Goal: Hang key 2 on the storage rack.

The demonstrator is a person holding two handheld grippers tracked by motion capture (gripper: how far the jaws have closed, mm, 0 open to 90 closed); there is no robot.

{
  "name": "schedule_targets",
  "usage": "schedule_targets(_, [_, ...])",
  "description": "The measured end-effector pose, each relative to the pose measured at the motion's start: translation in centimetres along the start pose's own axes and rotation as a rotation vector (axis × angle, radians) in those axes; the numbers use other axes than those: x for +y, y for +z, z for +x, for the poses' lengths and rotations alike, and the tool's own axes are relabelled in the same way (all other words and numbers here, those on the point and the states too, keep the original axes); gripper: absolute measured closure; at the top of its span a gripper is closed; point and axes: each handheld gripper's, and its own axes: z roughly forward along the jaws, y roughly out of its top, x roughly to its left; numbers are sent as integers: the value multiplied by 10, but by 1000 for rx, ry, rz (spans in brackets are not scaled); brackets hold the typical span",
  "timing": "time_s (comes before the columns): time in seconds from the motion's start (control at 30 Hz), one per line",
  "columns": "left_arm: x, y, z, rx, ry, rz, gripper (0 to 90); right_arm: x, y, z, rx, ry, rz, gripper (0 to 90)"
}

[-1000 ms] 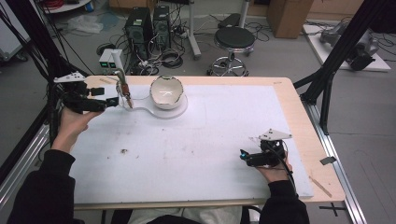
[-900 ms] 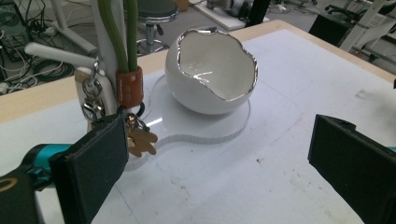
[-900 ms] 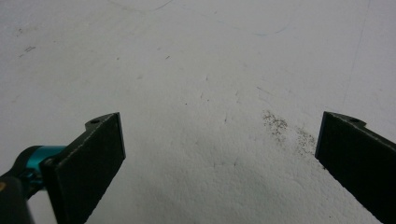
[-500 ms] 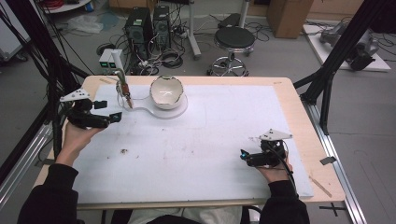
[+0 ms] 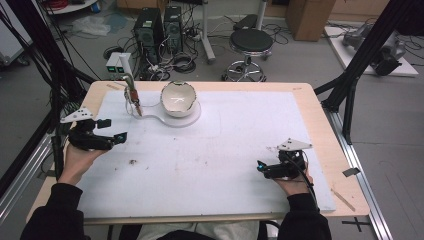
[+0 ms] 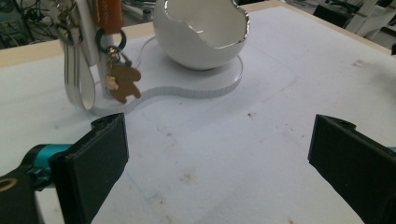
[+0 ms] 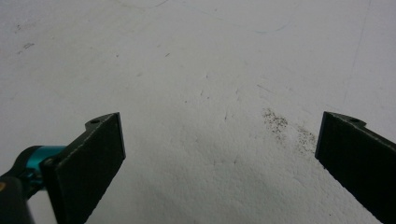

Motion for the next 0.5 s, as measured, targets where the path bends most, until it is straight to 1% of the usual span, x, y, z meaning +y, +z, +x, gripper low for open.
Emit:
schedule_targets(0.03, [-6,-1,2,12,-13,-2,16,0,-1,0,-1,1,-3,6])
schedule_targets(0.07, [-6,-1,2,12,-13,-2,17,0,-1,0,-1,0,-4,6])
schedule_targets(0.13, [-12,-3,3,19,-19,-5,17,0,-1,0,0,1,-5,6])
schedule_targets(0.17, [-18,-5,4,13,-19,-2,17,0,-1,-1,-1,4,-4,6])
schedule_targets(0.2, [-18,-5,4,13,-19,-2,17,0,-1,-1,-1,4,-4,6])
schedule_targets(0.23, [-22,-5,1,14,-3,13,17,0,-1,0,-2,3,-2,6])
schedule_targets(0.27, [-22,-5,1,14,-3,13,17,0,-1,0,-2,3,-2,6])
schedule_targets(0.3, [-26,-5,-2,-2,11,14,17,0,-1,-1,-3,-1,-3,6])
schedule_targets(0.33, [-26,-5,-2,-2,11,14,17,0,-1,-1,-3,-1,-3,6])
schedule_targets(0.37, [-29,-5,-5,-11,22,17,17,0,-1,0,-2,-1,-2,6])
schedule_targets(0.47, [-33,-4,-8,-12,27,25,17,-1,-1,0,-2,-1,-2,6])
schedule_targets(0.5, [-36,-5,-11,-18,26,28,17,-1,-1,0,-2,0,-2,5])
